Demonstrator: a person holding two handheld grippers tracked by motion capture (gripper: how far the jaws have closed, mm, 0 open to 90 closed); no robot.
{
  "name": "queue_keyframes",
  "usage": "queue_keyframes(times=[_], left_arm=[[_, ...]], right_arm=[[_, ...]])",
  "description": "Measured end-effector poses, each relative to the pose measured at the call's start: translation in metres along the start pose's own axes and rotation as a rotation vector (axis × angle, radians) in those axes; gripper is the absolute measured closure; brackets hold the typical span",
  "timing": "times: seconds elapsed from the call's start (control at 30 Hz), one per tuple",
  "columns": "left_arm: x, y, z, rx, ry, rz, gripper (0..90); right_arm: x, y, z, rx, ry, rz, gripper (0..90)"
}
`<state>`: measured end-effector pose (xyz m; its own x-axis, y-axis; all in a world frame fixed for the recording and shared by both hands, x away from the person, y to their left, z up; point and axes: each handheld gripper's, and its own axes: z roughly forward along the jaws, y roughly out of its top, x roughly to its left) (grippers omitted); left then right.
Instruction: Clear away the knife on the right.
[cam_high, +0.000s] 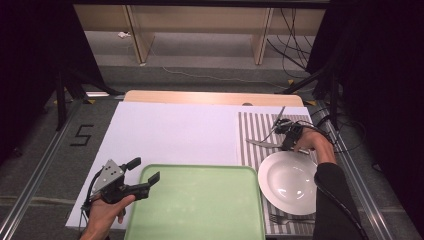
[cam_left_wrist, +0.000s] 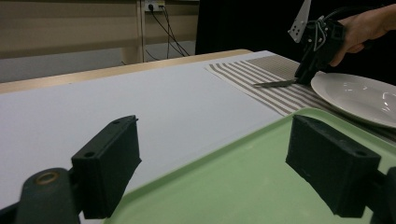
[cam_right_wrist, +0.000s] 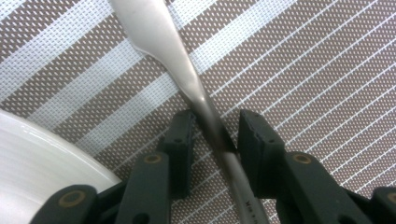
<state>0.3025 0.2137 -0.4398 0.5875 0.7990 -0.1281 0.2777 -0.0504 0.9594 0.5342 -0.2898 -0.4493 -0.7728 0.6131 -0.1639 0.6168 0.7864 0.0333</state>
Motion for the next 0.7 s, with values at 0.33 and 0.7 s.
queue_keyframes(times=[0.33,0.7], left_arm=[[0.0001,0.0,0.0,0.001,0.0,0.0,16.4],[0.0004,0.0,0.0001,0.004,0.001,0.0,16.4]], right_arm=[[0.0023,0.0007,-0.0003,0.004,0.001,-0.011,72.7],[0.0047,0.0011,0.0001,0.002,0.014,-0.018,79.5]])
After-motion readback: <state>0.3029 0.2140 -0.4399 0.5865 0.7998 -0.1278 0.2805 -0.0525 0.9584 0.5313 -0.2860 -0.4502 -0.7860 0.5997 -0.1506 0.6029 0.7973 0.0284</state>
